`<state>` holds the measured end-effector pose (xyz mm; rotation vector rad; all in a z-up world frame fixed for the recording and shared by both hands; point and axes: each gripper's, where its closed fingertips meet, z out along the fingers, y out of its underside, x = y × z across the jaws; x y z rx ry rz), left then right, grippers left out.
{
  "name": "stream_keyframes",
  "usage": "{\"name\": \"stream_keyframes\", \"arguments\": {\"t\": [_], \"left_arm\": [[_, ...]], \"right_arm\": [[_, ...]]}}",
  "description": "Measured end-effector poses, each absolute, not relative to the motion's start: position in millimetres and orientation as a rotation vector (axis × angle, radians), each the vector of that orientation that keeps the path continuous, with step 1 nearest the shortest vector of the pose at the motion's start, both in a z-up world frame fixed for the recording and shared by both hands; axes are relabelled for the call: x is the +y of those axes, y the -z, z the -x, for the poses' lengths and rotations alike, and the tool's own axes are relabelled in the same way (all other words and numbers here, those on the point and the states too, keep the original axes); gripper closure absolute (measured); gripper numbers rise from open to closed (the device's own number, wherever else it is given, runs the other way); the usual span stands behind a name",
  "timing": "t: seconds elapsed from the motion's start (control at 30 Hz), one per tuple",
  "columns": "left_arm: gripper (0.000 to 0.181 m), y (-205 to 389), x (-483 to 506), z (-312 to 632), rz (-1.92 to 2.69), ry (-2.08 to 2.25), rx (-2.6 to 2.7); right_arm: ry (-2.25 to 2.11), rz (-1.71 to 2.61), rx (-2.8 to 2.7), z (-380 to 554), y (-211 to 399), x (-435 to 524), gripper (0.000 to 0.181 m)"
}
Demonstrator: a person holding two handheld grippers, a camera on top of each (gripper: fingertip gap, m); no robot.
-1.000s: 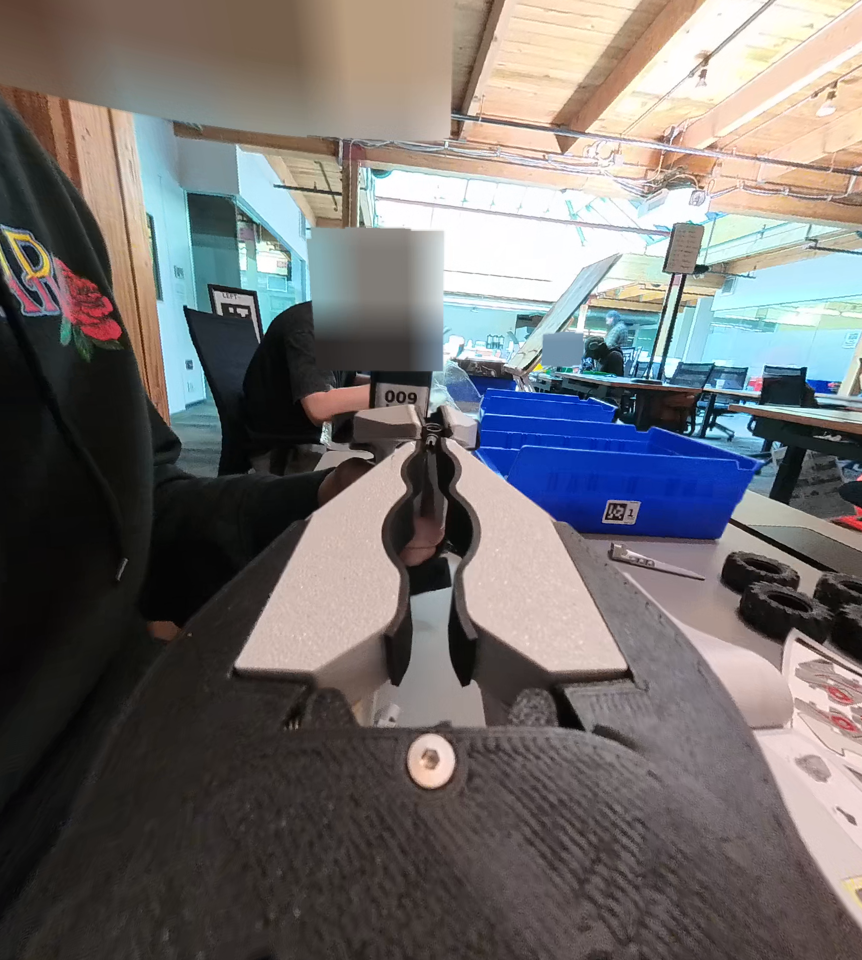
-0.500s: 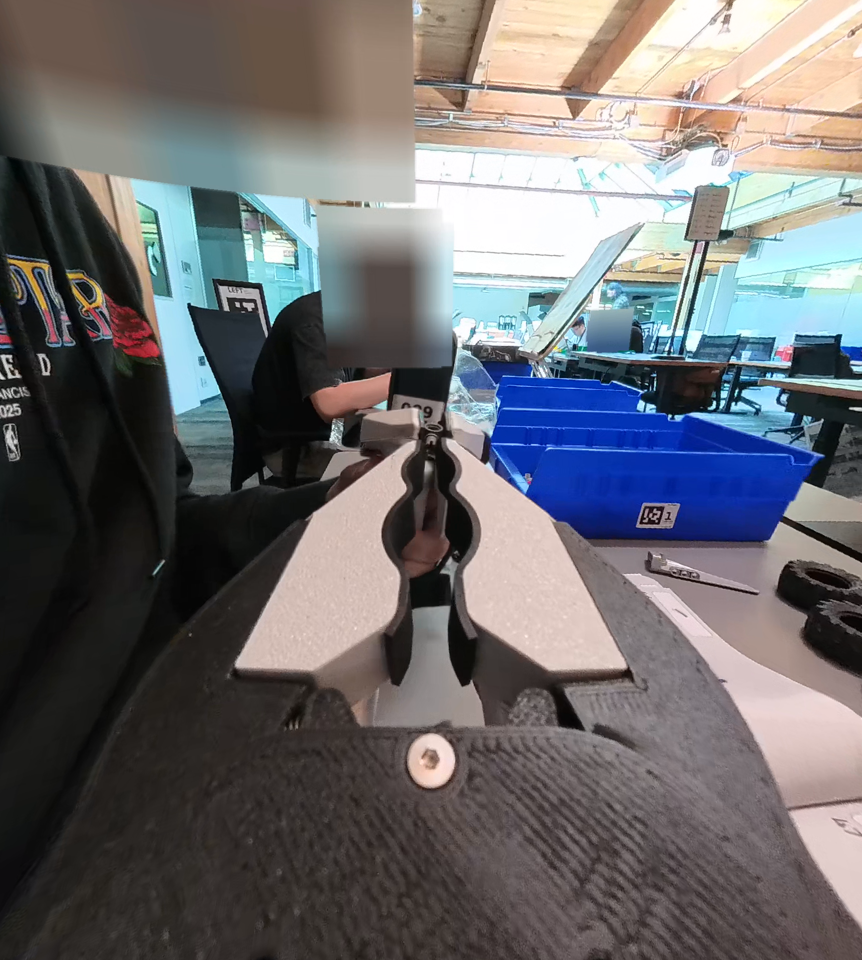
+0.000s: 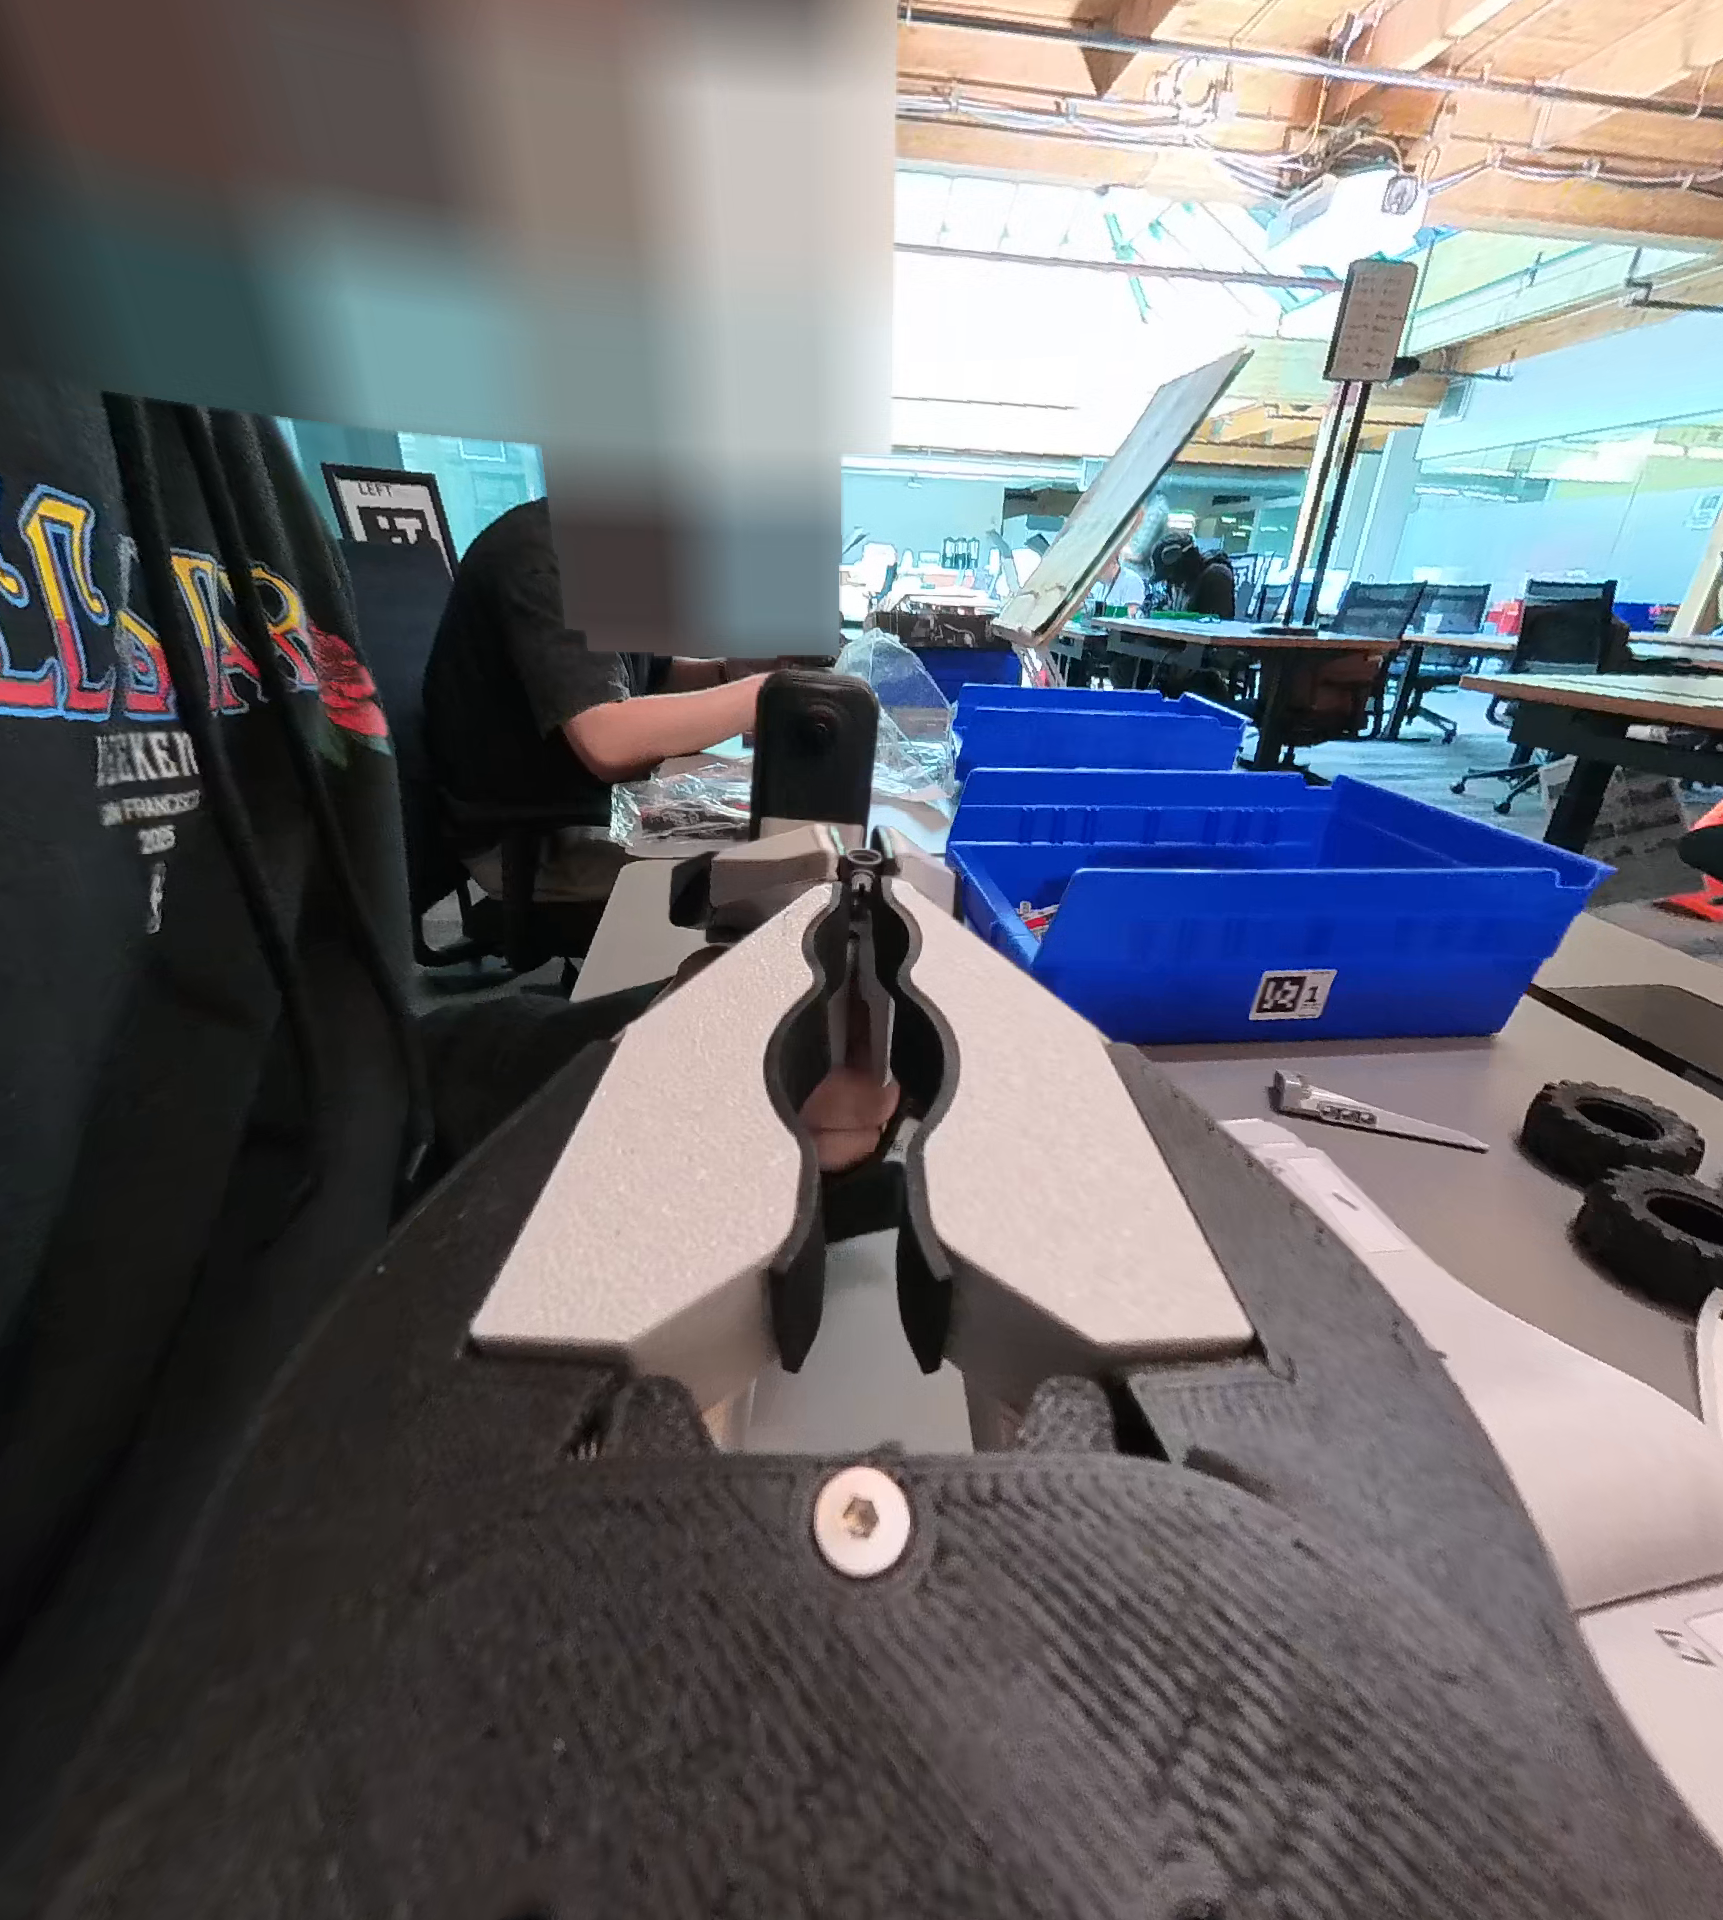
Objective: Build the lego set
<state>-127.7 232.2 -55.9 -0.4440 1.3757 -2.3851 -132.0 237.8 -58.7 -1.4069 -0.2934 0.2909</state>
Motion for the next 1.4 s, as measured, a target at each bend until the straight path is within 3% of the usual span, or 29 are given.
{"name": "stream_keyframes", "arguments": {"t": [1.4], "left_arm": [[0.177,61.5,249.2,122.2,0.544,2.452,1.362]], "right_arm": [[-0.207,1.5,-0.26,127.3,65.0,255.8,0.178]]}}
